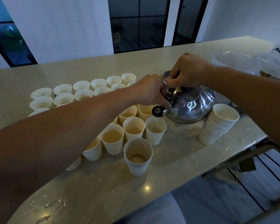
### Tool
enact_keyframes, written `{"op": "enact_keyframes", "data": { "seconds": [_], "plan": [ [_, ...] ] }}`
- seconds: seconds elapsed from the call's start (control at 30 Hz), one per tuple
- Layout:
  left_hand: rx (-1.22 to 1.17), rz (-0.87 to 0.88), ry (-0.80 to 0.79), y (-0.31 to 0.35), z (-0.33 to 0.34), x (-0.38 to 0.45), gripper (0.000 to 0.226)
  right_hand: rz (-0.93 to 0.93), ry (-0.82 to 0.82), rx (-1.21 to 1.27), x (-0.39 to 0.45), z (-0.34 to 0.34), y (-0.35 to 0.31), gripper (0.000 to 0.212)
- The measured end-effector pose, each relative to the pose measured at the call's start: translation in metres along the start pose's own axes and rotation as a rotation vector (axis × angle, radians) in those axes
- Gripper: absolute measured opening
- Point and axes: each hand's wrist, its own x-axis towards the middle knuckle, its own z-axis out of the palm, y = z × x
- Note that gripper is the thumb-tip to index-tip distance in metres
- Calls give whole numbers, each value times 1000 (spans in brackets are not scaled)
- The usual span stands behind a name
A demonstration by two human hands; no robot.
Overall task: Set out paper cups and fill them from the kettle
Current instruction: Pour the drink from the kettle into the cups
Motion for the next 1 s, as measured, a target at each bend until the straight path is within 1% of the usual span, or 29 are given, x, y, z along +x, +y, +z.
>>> {"op": "enact_keyframes", "data": {
  "seconds": [0.23,0.37,0.5,0.6,0.73,0.9,1.0],
  "plan": [
    [-10,9,7,1,2,0,30,-2,6,6,0,0,3,42],
    [-41,0,26,-1,1,2,25,39,17,80,-2,3,8,45],
    [-81,-1,68,0,1,8,22,166,94,208,-5,6,19,41],
    [-91,30,115,4,-2,17,21,277,145,272,-4,7,31,39],
    [-54,64,180,2,-3,37,17,407,217,340,1,12,49,47],
    [39,-21,234,-3,3,62,16,594,249,359,8,22,70,45],
    [66,-54,207,-4,9,72,17,667,248,381,9,31,77,48]
  ]
}}
